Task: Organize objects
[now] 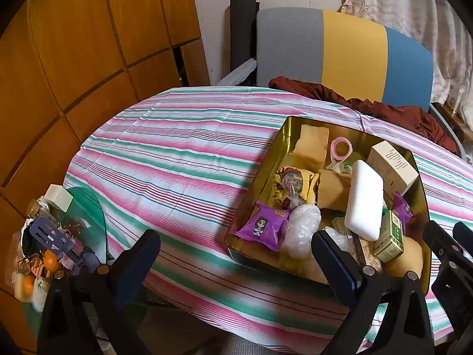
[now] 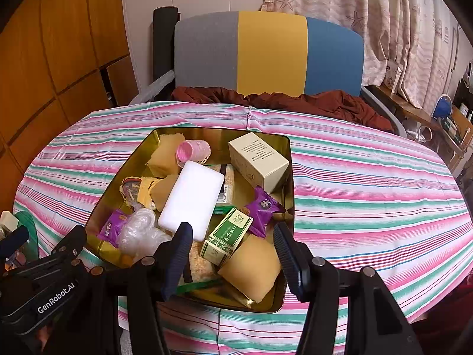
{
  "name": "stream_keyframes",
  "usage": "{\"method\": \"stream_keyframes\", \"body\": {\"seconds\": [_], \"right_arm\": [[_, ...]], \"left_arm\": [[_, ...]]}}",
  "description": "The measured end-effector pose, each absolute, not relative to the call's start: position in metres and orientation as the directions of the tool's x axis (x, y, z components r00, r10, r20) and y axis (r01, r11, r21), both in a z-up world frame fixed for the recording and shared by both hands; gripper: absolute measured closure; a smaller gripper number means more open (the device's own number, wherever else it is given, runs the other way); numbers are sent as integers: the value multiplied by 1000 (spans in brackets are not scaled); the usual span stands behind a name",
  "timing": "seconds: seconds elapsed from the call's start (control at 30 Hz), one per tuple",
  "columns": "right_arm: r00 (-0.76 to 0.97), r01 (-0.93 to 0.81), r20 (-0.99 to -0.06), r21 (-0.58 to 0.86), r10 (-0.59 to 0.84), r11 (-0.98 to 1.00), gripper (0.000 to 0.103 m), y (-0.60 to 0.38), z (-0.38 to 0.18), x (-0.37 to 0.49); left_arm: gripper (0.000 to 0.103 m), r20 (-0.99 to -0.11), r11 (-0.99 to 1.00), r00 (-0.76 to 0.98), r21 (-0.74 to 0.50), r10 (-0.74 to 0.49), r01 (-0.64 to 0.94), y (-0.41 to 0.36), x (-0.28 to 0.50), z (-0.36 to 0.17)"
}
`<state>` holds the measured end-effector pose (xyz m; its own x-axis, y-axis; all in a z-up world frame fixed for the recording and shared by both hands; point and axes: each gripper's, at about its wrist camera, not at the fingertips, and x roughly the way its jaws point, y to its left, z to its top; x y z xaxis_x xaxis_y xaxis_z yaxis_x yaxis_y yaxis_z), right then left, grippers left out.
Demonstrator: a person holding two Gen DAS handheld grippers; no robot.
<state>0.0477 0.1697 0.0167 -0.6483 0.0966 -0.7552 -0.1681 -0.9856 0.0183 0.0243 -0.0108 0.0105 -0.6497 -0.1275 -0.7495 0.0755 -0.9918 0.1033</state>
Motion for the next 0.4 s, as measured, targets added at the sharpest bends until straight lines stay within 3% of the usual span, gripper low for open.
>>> {"method": "stream_keyframes", "body": {"seconds": [0.4], "right_arm": [[-645, -168, -758, 20, 95, -986, 45, 169, 14, 47]], "left_arm": [[4, -758, -992, -639, 98, -129, 83, -11, 23, 6]]}}
